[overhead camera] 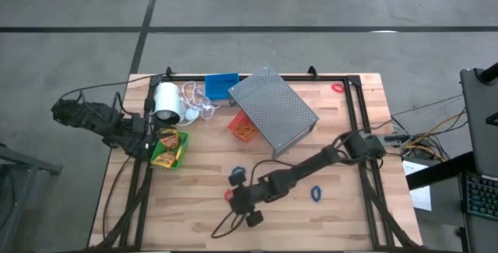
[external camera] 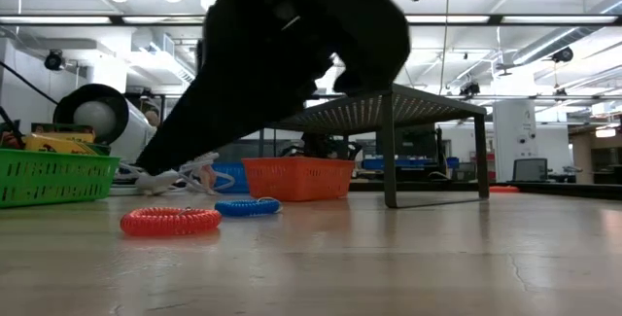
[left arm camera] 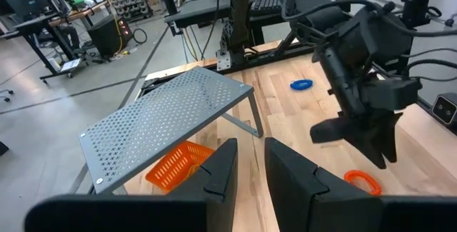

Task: Pick & Place Office Desk Supplies
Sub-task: Put the orange spring rubber band into the blue bin

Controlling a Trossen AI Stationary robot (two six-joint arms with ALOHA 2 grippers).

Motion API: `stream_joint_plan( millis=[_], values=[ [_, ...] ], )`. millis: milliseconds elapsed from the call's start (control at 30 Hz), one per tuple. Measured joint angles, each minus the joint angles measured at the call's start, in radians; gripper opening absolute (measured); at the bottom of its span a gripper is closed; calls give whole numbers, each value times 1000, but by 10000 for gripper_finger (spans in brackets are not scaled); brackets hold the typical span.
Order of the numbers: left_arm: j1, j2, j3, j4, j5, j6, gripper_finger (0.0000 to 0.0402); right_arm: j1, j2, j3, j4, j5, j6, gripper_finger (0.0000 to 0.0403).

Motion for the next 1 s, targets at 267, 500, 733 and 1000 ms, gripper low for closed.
stream_joint_plan(
  millis=[267, 500, 733, 1000],
  values=[
    [0, 5, 0, -3, 0, 0, 74, -9, 14, 47, -83, -16, -4, 111],
    [0, 6, 0, -17, 0, 0, 74, -19, 14, 45, -94, -38, 2, 112],
    [0, 6, 0, -25, 0, 0, 74, -28, 14, 42, -99, -42, 3, 111],
    [0, 6, 0, -25, 0, 0, 74, -50, 15, 27, -105, -87, 0, 111]
  ],
)
